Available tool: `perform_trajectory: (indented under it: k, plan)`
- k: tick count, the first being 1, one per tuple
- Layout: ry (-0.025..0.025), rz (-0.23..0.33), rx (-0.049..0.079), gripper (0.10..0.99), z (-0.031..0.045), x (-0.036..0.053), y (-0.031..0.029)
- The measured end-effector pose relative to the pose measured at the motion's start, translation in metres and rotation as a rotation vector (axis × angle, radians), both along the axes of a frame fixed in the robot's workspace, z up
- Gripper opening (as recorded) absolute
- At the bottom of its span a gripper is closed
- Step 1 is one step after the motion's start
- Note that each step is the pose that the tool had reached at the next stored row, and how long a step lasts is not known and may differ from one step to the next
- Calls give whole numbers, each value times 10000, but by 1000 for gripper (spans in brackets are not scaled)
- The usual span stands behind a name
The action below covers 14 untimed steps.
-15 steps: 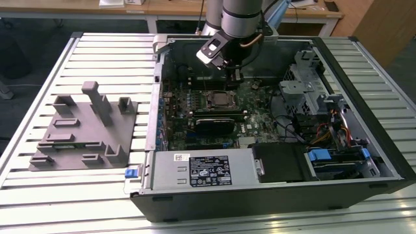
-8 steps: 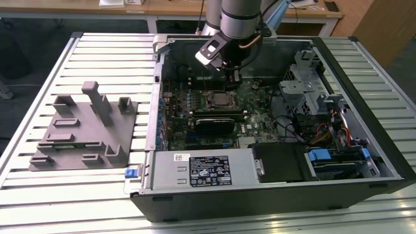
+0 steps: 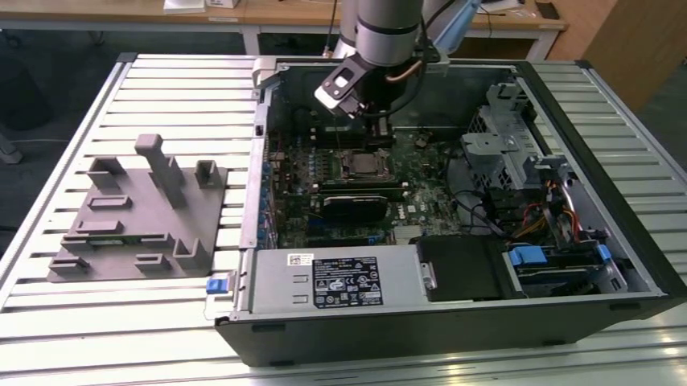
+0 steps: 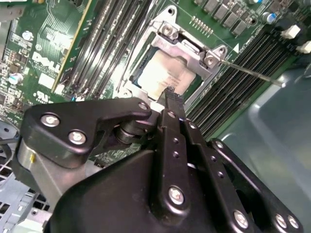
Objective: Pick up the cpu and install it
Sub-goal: 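Close the cpu cover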
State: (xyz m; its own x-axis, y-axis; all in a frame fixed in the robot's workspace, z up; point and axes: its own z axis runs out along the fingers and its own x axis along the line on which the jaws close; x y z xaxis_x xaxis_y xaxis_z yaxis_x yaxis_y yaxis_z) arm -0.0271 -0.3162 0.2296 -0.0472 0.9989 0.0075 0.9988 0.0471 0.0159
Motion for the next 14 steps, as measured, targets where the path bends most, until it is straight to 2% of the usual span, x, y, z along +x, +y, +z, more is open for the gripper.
perform_trajectory:
  k: [6, 14]
  plan:
    - [-1, 36, 1, 106, -39, -25, -12]
    - [-1, 51, 1, 106, -128, -157, -12]
